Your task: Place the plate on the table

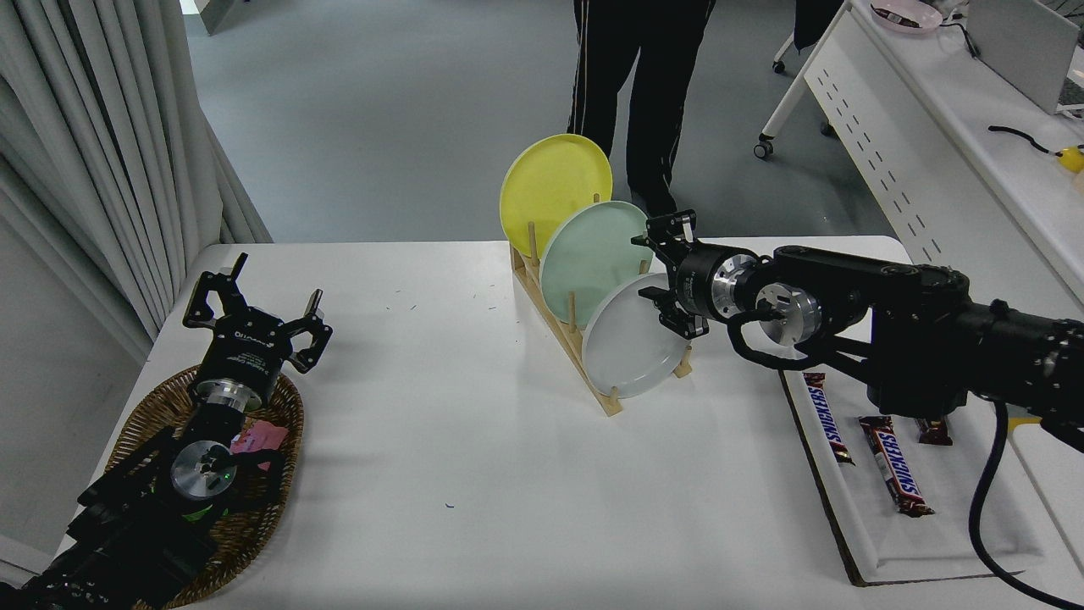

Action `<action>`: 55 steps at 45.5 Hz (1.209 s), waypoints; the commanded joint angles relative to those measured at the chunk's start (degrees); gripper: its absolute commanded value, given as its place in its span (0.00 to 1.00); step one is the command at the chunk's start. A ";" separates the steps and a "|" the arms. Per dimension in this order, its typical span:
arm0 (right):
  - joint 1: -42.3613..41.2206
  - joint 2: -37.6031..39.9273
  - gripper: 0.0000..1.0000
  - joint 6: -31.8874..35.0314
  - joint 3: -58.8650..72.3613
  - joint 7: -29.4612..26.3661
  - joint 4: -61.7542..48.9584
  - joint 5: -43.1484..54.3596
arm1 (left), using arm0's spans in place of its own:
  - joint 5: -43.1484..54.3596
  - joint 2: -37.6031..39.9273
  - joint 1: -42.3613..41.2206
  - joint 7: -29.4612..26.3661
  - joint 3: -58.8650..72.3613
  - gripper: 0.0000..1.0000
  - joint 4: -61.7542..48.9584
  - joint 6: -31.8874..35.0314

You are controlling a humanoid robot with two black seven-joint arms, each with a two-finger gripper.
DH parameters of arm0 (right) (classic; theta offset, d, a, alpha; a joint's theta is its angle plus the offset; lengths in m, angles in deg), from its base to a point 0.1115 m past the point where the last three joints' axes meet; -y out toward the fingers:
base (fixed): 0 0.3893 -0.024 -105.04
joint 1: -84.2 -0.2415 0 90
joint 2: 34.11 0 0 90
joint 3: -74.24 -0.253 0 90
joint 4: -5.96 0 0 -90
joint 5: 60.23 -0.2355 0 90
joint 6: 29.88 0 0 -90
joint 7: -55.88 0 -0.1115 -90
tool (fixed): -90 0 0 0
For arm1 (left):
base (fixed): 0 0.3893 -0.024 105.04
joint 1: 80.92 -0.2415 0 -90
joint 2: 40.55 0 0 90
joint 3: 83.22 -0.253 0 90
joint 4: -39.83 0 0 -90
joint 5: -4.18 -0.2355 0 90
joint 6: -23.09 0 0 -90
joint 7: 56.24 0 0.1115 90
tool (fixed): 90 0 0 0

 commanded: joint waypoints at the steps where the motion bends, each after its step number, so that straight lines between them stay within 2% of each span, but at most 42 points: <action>1: 0.06 -0.52 0.53 0.05 0.00 -0.91 -0.84 0.48 | 0.00 0.00 0.00 0.03 0.00 1.00 0.00 0.08; 13: 0.07 -0.52 0.52 0.05 0.00 -1.00 -1.01 0.48 | 0.00 0.00 0.00 0.03 0.00 1.00 0.00 0.00; 28: 0.33 -0.70 0.38 0.23 0.00 -1.79 -1.10 0.48 | 0.00 0.00 0.00 0.03 0.00 1.00 0.00 0.00; 45: 0.33 -1.31 0.34 0.05 0.00 -2.23 -1.10 0.39 | 0.00 0.00 0.00 0.03 0.00 1.00 0.00 0.08; 55: 0.33 -1.31 0.27 0.05 0.00 -2.32 -1.10 0.39 | 0.00 0.00 0.00 -0.06 0.00 1.00 0.00 0.00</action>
